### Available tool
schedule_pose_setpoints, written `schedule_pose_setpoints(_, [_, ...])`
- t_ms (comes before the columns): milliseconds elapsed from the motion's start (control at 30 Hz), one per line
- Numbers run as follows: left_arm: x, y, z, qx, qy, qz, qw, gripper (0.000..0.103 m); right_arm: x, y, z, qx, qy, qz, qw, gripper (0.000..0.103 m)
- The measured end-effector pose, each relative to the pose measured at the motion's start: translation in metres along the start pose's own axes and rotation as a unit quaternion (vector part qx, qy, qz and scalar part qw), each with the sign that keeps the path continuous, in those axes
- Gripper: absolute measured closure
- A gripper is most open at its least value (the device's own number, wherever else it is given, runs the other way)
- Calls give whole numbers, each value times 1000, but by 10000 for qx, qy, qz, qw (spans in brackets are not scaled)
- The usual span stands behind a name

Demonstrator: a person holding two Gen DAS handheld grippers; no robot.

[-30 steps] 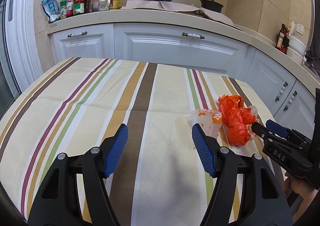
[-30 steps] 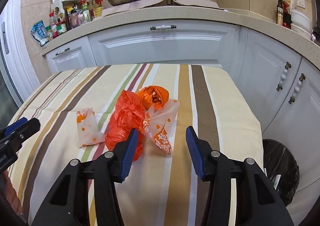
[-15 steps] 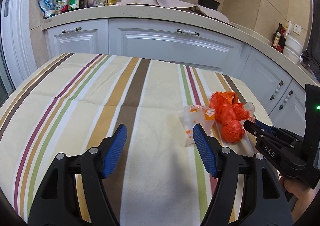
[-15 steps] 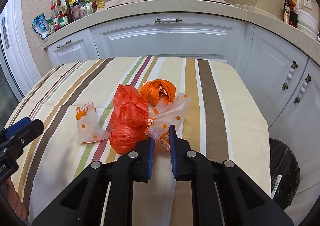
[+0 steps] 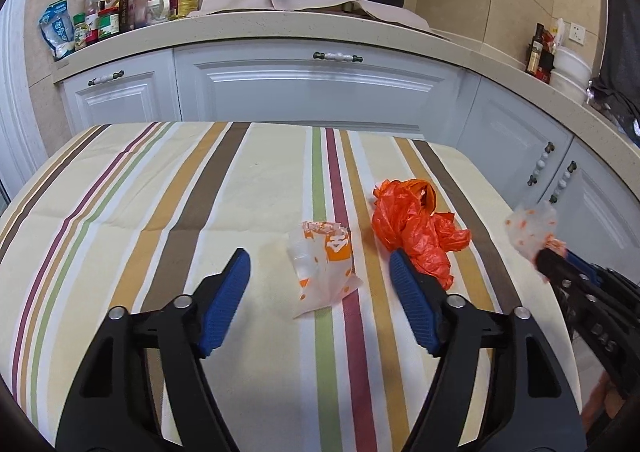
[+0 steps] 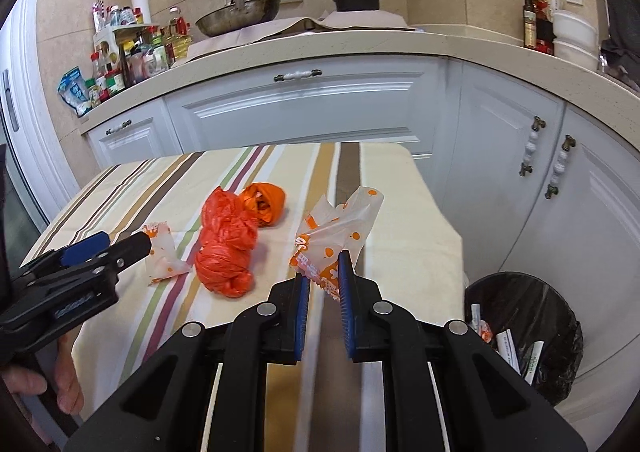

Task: Collect trash
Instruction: 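Grasp the small clear bag with orange print with the left gripper, then carry both clear bags over the bin and open both grippers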

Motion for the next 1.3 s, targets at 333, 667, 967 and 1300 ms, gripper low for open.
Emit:
schedule_pose_setpoints(333, [-3,-11,21,285,3,117,9995,92,-28,-6,-7,-55,-78,234,9997,88])
schedule_pose_setpoints(667, [0,-10,-2,120,-31,158,9998,95,-40,-7,-20,-207,-107,274,9994,88])
schedule_pose_setpoints(967, [-42,5,-44,-181,-484,315,9982,95,-75,-10,-45,-395,-420,335,9978,88])
schedule_pose_setpoints(1300, [-163,4,-67,-312,-1434,891,9852,95,-148,-23,-80,-474,-1064,533,9918,88])
Point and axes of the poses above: each gripper's, at about its wrist camera, not at the fingertips, and z roughly the way its jaws point, x to its left, y to its top, the point moved 10 cm from there along z, roughly the way its jaws point, and after that the axes turned 6 degrees about -x, right-handed, at the moved point
